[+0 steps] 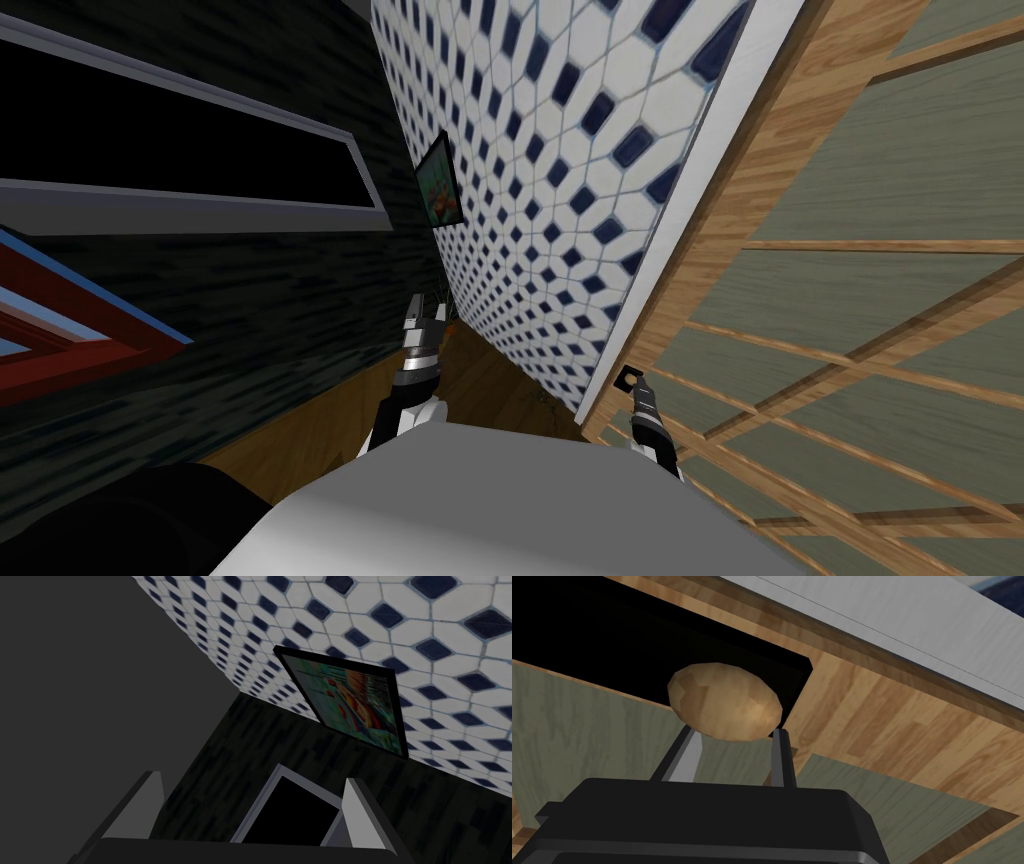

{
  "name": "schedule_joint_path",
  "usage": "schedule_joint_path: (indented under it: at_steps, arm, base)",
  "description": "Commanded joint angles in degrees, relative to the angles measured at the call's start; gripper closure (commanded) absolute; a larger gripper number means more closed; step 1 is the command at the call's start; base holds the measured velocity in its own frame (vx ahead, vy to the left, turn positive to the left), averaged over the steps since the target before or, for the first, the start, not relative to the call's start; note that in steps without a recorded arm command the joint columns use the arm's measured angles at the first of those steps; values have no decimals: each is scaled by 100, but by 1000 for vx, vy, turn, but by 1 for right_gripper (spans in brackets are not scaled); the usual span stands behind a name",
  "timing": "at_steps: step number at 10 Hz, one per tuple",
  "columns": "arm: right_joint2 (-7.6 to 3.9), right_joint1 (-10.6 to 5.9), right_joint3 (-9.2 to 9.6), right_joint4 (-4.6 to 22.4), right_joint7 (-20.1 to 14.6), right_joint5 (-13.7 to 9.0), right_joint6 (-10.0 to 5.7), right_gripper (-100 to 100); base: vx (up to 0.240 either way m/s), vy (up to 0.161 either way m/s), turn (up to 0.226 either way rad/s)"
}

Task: Pull the door open

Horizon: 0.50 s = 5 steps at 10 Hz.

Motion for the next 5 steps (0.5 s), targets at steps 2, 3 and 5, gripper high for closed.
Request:
schedule_joint_path:
  at_steps: [2, 3, 5]
  arm:
    - [66, 16, 103, -82, -319, -33, 50, 100]
    - [57, 21, 158, -87, -541, -80, 48, 100]
    - [48, 26, 213, -92, -797, -127, 47, 100]
  base:
    - [-20, -1, 1]
    - [-18, 0, -3]
    - [-23, 2, 4]
